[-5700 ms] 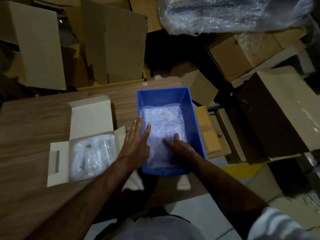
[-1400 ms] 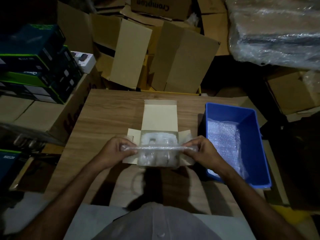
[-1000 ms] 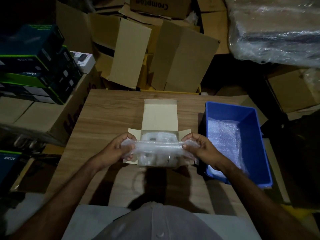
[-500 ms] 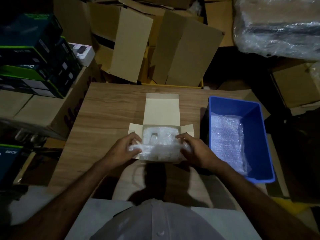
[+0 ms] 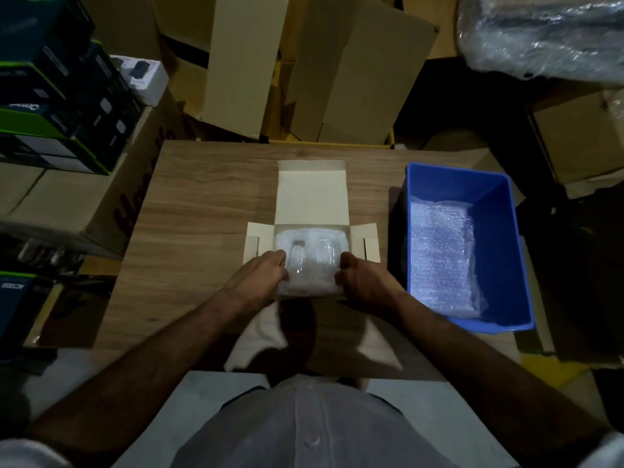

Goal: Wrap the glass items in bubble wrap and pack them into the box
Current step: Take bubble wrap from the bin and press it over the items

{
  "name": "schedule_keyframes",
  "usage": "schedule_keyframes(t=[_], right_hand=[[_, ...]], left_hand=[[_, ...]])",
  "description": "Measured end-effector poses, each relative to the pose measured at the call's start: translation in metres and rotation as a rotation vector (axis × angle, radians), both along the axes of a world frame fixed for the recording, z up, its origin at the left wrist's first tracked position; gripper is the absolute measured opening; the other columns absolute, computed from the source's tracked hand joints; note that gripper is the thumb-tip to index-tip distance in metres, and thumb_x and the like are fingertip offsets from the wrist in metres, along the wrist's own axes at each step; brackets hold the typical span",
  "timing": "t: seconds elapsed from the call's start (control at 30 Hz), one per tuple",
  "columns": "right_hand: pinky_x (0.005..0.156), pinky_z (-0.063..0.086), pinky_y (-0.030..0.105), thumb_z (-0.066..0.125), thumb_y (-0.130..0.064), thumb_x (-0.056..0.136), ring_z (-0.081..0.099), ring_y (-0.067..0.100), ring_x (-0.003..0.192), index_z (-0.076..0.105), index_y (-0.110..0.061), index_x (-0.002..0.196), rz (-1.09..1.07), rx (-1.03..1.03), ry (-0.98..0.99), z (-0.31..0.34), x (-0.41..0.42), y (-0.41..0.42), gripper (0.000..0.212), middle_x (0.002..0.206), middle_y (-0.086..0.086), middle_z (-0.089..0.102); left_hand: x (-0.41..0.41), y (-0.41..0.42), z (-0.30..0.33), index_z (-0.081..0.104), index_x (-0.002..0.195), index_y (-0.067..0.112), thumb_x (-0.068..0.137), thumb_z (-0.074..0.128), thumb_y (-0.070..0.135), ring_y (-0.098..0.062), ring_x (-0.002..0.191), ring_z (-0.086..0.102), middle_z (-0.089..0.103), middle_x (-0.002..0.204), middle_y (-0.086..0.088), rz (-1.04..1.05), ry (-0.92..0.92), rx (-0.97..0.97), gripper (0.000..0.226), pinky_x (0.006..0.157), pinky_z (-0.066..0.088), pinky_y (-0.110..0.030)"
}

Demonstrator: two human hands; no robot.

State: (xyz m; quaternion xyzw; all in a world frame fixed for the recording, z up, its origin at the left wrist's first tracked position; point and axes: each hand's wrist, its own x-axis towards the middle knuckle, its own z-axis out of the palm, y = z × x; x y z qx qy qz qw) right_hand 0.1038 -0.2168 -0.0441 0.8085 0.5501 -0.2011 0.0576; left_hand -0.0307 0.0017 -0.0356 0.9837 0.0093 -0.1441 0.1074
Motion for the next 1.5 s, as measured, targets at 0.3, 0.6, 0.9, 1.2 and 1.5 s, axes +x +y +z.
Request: schedule_keyframes(t=[0.3,0.6,0.9,1.2,1.5], right_hand=[[0.089,0.053,0.038,0.071,-0.015,0.088,0.066,0.031,0.11,0.07,-0.014,0.118,-0.16,0.089,0.124,-0.012,-0.009,-0.007,0.03,0.117,0.01,0.069],[0.086,0.055,0.038,0.065,-0.016,0.093,0.068,0.028,0.104,0.064,-0.014,0.115,-0.21,-0.016,0.048,-0.001,-0.008,0.021,0.022,0.115,0.009,0.066],[0.066,0.04,0.034,0.049,-0.009,0.098,0.067,0.034,0.088,0.064,-0.004,0.102,-0.069,0.07,-0.026,-0.014,-0.017,0.02,0.017,0.102,0.016,0.064],[0.078,0.051,0.035,0.084,-0.016,0.078,0.063,0.026,0.106,0.051,-0.016,0.132,-0.531,0.199,0.123,0.012,-0.006,0.025,0.064,0.123,0.008,0.059],[0.09,0.05,0.039,0.057,-0.015,0.099,0.059,0.034,0.12,0.005,-0.006,0.16,-0.477,0.051,0.079,-0.011,-0.008,0.046,0.081,0.155,0.026,0.031]], left_hand=[[0.002,-0.013,0.008,0.068,0.083,0.007,0.096,0.056,0.022,-0.031,0.087,0.062,0.062,0.09,-0.012,-0.031,0.095,0.057,0.023,0.07,0.048,-0.04],[0.026,-0.038,0.003,0.068,0.11,0.001,0.098,0.042,-0.002,-0.033,0.097,0.071,0.072,0.106,-0.015,0.156,0.284,0.116,0.029,0.073,0.054,-0.038],[0.031,-0.028,-0.01,0.064,0.09,0.013,0.098,0.049,0.013,-0.036,0.107,0.067,0.063,0.085,-0.003,0.34,0.364,-0.143,0.017,0.081,0.054,-0.037],[0.052,0.0,-0.002,0.029,0.15,0.022,0.054,0.099,0.029,-0.035,0.115,0.059,0.033,0.146,-0.016,0.366,0.154,-0.292,0.119,0.088,0.051,-0.035],[0.057,-0.026,-0.038,0.003,0.161,0.025,0.078,0.083,0.038,-0.04,0.129,0.049,0.02,0.156,-0.024,0.296,0.121,-0.054,0.115,0.096,0.051,-0.044]])
